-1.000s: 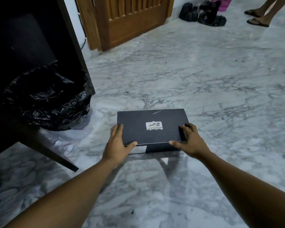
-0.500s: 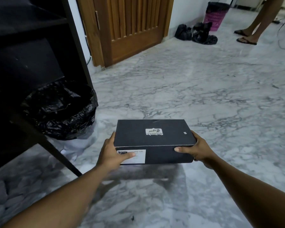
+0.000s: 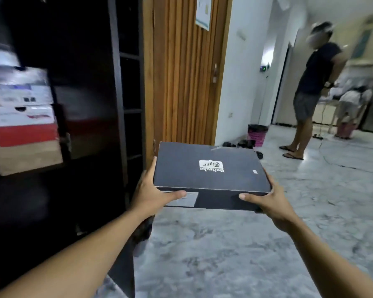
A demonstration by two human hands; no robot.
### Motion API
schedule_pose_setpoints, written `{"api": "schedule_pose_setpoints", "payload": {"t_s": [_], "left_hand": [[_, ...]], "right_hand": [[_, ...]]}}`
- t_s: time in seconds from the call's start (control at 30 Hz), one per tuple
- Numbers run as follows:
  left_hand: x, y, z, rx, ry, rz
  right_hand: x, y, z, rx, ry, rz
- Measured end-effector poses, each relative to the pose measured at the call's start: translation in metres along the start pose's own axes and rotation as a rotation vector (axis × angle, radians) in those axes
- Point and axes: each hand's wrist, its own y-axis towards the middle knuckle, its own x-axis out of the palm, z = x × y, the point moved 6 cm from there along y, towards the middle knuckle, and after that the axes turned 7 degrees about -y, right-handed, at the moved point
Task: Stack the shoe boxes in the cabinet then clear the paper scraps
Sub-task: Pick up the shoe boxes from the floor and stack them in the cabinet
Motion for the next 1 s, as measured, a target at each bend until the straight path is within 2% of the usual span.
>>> {"api": "schedule_pose_setpoints", "payload": {"t_s": [0.27,0.4,0.63,0.8,1.0], "left_hand": [[-0.12,-0.046,0.17,0.314,0.138,0.146],[-0.16,-0.069,0.215,0.349,0.184,0.164],[-0.224,-0.092,0.277,0.47,0.134,0.393],[-0.289,-0.121,0.308,0.569,0.153,0.575],[-0.398,-0.183,0.336,0.516,0.34,0.784]], "right_hand": [[-0.004,-0.064,-0.176,-0.335,0.044,0.081],[-0.004,-0.089,-0.243,-0.478,0.112,0.114],[-0.001,-0.1,-0.338,-0.771,0.12,0.078],[0.042,-0.106,-0.395,-0.951,0.227,0.017],[0.149,-0.113,-0.451,-1.021,0.361,-0.157]]}}
